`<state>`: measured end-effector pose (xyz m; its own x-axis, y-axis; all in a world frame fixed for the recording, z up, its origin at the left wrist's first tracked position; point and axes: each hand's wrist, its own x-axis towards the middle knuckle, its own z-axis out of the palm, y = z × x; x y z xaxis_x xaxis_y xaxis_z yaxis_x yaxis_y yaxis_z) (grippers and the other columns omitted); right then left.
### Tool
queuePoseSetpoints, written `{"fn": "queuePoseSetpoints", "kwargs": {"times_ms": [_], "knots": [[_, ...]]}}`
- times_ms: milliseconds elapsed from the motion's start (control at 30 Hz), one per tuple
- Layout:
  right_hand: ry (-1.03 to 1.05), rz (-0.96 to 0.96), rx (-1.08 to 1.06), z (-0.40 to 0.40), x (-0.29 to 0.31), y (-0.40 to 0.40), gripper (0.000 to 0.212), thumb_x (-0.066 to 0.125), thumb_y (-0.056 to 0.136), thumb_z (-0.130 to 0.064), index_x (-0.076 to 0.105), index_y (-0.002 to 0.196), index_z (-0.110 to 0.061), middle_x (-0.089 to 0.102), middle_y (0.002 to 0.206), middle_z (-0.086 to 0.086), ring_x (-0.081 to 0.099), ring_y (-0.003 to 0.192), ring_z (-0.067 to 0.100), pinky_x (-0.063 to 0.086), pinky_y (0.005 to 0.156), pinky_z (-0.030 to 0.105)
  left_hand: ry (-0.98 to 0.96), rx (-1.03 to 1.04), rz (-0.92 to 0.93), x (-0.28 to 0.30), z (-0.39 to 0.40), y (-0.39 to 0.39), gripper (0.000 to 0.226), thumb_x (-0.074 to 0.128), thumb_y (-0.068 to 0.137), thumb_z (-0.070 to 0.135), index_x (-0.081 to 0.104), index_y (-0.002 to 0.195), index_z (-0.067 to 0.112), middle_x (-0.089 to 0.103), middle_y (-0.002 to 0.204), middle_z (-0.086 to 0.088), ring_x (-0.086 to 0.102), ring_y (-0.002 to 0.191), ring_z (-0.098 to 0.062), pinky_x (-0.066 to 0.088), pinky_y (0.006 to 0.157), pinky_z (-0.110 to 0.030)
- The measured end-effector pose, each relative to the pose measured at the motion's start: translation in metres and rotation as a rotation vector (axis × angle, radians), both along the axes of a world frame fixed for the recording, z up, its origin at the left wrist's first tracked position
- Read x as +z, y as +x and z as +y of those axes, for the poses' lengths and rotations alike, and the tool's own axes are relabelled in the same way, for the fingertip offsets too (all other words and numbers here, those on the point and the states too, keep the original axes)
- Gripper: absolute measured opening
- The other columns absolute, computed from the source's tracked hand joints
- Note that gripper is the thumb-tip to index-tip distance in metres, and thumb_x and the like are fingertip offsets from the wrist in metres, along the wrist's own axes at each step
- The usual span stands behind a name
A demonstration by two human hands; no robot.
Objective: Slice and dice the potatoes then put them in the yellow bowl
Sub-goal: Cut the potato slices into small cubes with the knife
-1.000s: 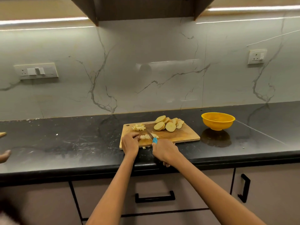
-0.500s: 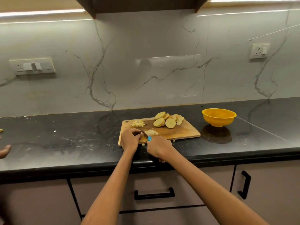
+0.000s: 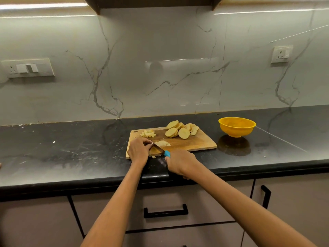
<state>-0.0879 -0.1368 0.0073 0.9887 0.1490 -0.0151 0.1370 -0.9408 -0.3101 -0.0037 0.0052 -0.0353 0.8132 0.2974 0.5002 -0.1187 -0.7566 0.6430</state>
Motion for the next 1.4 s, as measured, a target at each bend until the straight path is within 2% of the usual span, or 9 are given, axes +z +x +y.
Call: {"fn": "queuePoseSetpoints", "kwargs": {"times_ms": [200, 400, 500, 533, 600, 700, 800, 1100, 1400], "knots": [[0.119, 0.013, -0.197, -0.018, -0.003, -0.002, 0.028, 0.042, 0.099, -0.028, 0.056, 0.098, -0.004, 0.067, 0.102, 0.014, 0.066, 0.091, 0.027, 0.055, 0.085, 0.038, 0.03, -0.082, 0.005, 0.0, -0.001, 0.001, 0.02, 0.07, 0.083, 0.017, 0.073, 0.103, 0.015, 0.07, 0.106, -0.004, 0.063, 0.098, -0.019, 0.05, 0.081, -0.033], [0.201, 0.137, -0.142, 0.017, 0.0, 0.019, 0.028, 0.044, 0.096, -0.02, 0.055, 0.081, 0.0, 0.06, 0.063, 0.01, 0.059, 0.05, 0.02, 0.049, 0.046, 0.025, 0.002, -0.165, -0.008, 0.001, -0.003, 0.002, 0.036, 0.079, 0.073, 0.017, 0.07, 0.105, 0.003, 0.07, 0.104, -0.011, 0.063, 0.099, -0.022, 0.045, 0.086, -0.027], [0.182, 0.094, -0.09, 0.033, 0.005, 0.036, 0.029, 0.041, 0.095, -0.015, 0.051, 0.071, -0.002, 0.056, 0.058, 0.01, 0.054, 0.043, 0.018, 0.043, 0.039, 0.022, -0.019, -0.173, -0.008, 0.004, -0.004, 0.004, 0.02, 0.077, 0.073, 0.011, 0.074, 0.091, 0.004, 0.071, 0.09, -0.011, 0.062, 0.088, -0.02, 0.044, 0.079, -0.029], [0.175, 0.082, -0.073, 0.036, 0.007, 0.042, 0.03, 0.041, 0.096, -0.016, 0.051, 0.071, -0.003, 0.056, 0.058, 0.009, 0.054, 0.045, 0.017, 0.043, 0.041, 0.022, -0.012, -0.175, 0.003, 0.006, -0.004, 0.004, 0.004, 0.074, 0.074, 0.007, 0.072, 0.077, 0.009, 0.067, 0.077, -0.009, 0.058, 0.078, -0.018, 0.044, 0.074, -0.03], [0.127, 0.046, -0.03, 0.037, 0.009, 0.054, 0.028, 0.042, 0.097, -0.022, 0.054, 0.078, -0.005, 0.057, 0.067, 0.006, 0.055, 0.056, 0.017, 0.045, 0.051, 0.025, -0.005, -0.18, 0.012, 0.008, -0.002, 0.011, 0.025, 0.07, 0.075, 0.005, 0.055, 0.061, 0.02, 0.053, 0.065, -0.003, 0.048, 0.068, -0.015, 0.043, 0.067, -0.035], [0.028, -0.101, -0.015, 0.025, 0.01, 0.068, 0.025, 0.041, 0.098, -0.026, 0.057, 0.099, -0.007, 0.058, 0.091, 0.006, 0.052, 0.079, 0.018, 0.041, 0.067, 0.028, 0.002, -0.149, 0.025, 0.013, 0.0, 0.018, 0.009, 0.073, 0.077, 0.011, 0.066, 0.074, 0.014, 0.061, 0.074, -0.005, 0.055, 0.077, -0.017, 0.043, 0.072, -0.029], [-0.024, -0.206, -0.009, 0.002, 0.01, 0.076, 0.035, 0.037, 0.101, -0.033, 0.056, 0.111, -0.006, 0.06, 0.101, 0.007, 0.05, 0.082, 0.017, 0.038, 0.07, 0.029, -0.061, -0.101, 0.016, 0.012, 0.006, 0.029, 0.025, 0.073, 0.078, 0.009, 0.07, 0.102, 0.003, 0.069, 0.103, -0.01, 0.061, 0.098, -0.021, 0.038, 0.083, -0.019], [-0.274, -0.217, 0.251, -0.046, 0.007, 0.085, 0.022, 0.042, 0.098, -0.04, 0.052, 0.095, -0.021, 0.056, 0.088, -0.001, 0.05, 0.08, 0.014, 0.042, 0.075, 0.029, -0.213, -0.004, -0.02, 0.011, 0.018, 0.038, 0.024, 0.066, 0.082, -0.001, 0.07, 0.105, 0.005, 0.069, 0.108, -0.012, 0.062, 0.104, -0.022, 0.044, 0.096, -0.029], [-0.143, -0.427, 0.136, -0.034, 0.001, 0.128, 0.035, 0.041, 0.097, -0.044, 0.061, 0.101, -0.015, 0.059, 0.084, -0.002, 0.053, 0.074, 0.01, 0.037, 0.063, 0.022, -0.09, -0.084, 0.053, 0.006, 0.014, 0.038, 0.056, 0.082, 0.066, 0.034, 0.066, 0.113, 0.008, 0.067, 0.112, -0.008, 0.06, 0.104, -0.019, 0.04, 0.087, -0.023]]}}
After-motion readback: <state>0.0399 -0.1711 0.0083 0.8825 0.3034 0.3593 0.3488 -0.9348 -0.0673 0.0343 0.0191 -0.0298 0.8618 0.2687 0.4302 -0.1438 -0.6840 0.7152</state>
